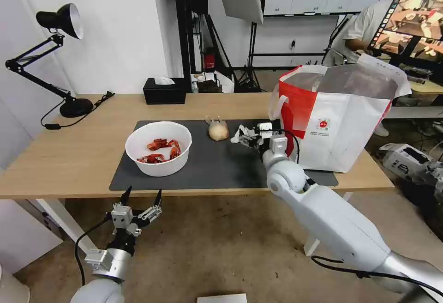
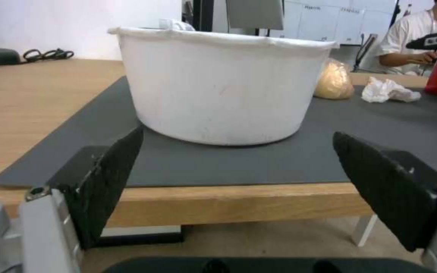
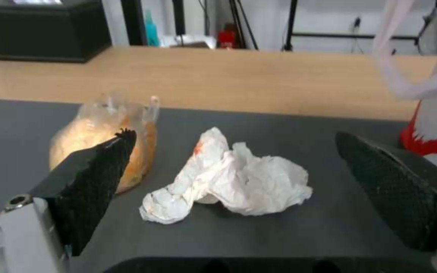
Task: Pick up the trash from the table and place it into the takeout bag.
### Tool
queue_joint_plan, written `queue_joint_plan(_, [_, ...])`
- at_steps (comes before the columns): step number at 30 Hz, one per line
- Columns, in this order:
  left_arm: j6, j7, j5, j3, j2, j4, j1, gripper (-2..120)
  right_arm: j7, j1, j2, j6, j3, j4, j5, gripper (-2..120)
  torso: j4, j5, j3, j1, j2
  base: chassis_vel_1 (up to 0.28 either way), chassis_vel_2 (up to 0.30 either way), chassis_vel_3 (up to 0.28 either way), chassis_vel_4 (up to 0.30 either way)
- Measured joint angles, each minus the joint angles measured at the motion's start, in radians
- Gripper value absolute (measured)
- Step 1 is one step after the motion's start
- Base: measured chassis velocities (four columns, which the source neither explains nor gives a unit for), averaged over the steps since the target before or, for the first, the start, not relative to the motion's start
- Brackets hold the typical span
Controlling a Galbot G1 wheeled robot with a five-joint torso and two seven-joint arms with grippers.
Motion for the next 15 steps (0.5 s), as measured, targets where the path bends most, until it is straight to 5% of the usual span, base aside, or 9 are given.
queue_joint_plan(15, [0.000, 0.001, -0.002, 0.007, 0.003, -0.006, 0.000, 100, 0.056, 0.071, 0.091, -0.065, -0.025, -0.128, 0.034, 100, 0.0000, 0.0001, 0.000, 0.000, 0.000, 0.000, 0.000, 0.000, 0.000])
